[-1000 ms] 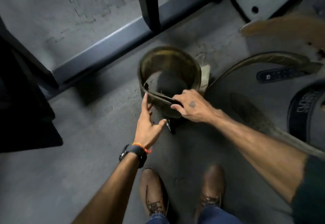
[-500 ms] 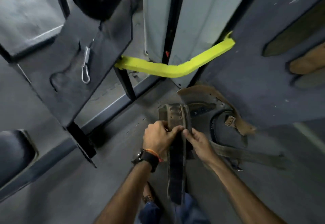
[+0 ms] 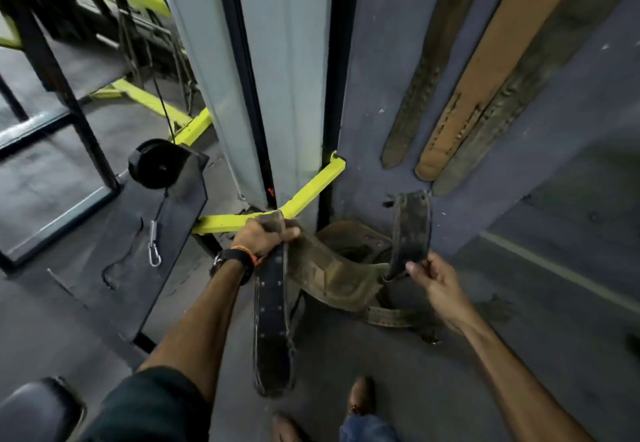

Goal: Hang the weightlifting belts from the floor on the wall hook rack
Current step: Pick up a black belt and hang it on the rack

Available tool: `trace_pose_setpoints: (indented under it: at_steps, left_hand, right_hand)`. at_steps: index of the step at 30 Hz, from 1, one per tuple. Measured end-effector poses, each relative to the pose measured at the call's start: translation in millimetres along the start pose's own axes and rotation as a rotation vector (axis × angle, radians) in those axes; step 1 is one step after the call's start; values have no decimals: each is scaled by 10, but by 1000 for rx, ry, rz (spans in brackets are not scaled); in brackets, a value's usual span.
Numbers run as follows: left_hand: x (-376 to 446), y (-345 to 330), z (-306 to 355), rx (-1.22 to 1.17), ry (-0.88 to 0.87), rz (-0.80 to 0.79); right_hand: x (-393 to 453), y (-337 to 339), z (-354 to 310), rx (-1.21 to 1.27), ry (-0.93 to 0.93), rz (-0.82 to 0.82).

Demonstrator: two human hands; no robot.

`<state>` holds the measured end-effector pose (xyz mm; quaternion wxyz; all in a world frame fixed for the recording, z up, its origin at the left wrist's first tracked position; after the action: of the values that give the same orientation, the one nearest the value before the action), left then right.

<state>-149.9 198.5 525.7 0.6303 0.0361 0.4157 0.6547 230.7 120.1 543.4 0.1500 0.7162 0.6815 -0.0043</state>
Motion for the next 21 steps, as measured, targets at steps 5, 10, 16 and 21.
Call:
trace_pose_setpoints:
  at_steps: [5,10,16,21]
  left_hand:
    - [-541,-810,673,84,-127,-313]
    - [-957,-1424,1588,44,-475,-329]
    - [-993,-1269,1949,148,-583,30]
    - [-1122,-1221,2472,220,-730,115]
  right_hand:
    - [316,273,-458,39,39,37]
    - [524,209,-784,-62,148,-40]
    - [655,429,-1107,1,169,-144]
    - [696,606,-1782,219,155,-173]
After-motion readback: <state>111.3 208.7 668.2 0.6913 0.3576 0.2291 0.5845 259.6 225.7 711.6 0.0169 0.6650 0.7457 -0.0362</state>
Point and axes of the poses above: each hand's wrist, its own x-axis towards the middle knuckle, its own y-axis out of the back of the hand, z = x × y, the point moved 8 cm from there along x, towards the middle knuckle, and after that the axes turned 2 degrees about z, right-handed, at the moved point
